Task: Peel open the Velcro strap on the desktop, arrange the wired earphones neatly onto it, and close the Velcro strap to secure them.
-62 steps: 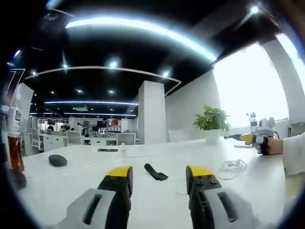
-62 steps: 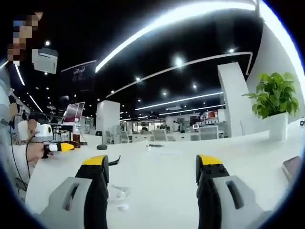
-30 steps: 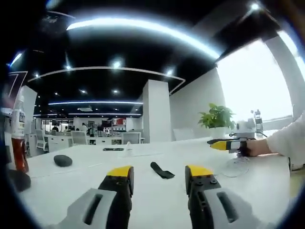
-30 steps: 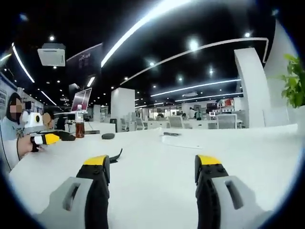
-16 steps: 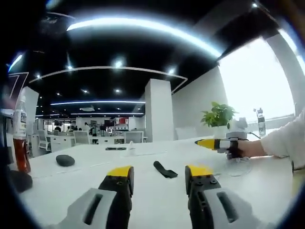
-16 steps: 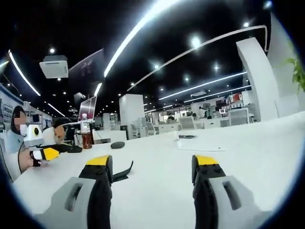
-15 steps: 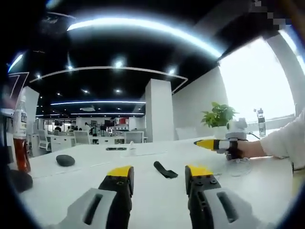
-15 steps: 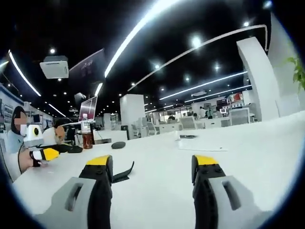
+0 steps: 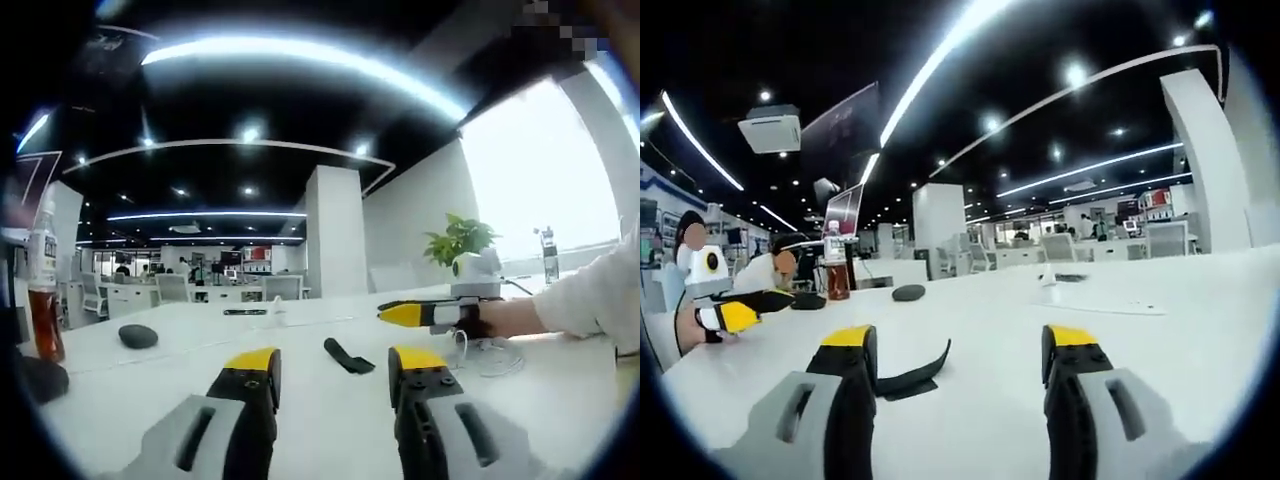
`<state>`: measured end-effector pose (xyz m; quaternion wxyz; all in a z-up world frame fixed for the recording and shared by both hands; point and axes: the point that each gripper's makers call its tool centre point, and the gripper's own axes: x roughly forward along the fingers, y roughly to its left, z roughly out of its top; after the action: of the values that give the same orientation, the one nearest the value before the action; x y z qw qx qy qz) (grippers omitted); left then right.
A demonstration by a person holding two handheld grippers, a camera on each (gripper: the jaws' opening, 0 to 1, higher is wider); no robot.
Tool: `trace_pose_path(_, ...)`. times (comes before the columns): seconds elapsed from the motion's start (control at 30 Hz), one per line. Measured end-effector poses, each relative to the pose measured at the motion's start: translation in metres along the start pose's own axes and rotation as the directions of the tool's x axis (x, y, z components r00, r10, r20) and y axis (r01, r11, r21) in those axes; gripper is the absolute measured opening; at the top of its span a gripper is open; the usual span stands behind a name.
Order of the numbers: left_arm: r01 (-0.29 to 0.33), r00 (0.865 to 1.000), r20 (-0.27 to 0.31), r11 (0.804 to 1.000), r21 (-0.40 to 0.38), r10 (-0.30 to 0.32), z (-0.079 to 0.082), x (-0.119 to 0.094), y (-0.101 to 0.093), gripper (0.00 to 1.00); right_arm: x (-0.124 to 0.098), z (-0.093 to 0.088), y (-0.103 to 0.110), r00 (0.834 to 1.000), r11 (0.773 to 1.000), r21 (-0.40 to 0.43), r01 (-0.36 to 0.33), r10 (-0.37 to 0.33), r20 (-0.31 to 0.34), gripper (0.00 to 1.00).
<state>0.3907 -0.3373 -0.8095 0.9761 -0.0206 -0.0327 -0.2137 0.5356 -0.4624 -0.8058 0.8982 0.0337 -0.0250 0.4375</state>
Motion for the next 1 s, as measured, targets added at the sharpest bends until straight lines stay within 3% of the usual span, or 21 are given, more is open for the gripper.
trace_pose_path(0.23, 0.000, 1.000, -0.006, 1.000, 0.013, 0.000, -0.002, 0.001, 0.000, 0.47, 0.019, -0.010, 0.015, 0.997, 0.997, -0.022, -0.070, 0.069, -0.039, 0.58)
trace_pose_path(0.37, -0.002, 1.000, 0.000, 1.000, 0.007, 0.002, -0.001, 0.001, 0.000, 0.46, 0.028, -0.023, 0.024, 0.988, 0.991, -0.054, -0.120, 0.114, -0.109, 0.52)
trace_pose_path(0.47, -0.006, 1.000, 0.000, 1.000, 0.005, 0.006, -0.001, 0.000, 0.001, 0.46, 0.035, -0.030, 0.025, 0.983, 0.989, -0.075, -0.126, 0.114, -0.145, 0.50)
trace_pose_path(0.73, -0.003, 1.000, -0.001, 1.000, 0.009, 0.003, -0.001, 0.001, 0.000, 0.46, 0.043, -0.035, 0.029, 0.979, 0.987, -0.084, -0.136, 0.120, -0.168, 0.44)
trace_pose_path(1.0, -0.003, 1.000, 0.001, 1.000, 0.012, 0.003, -0.001, 0.000, -0.001, 0.46, 0.044, -0.043, 0.026, 0.971, 0.986, -0.101, -0.129, 0.105, -0.215, 0.32)
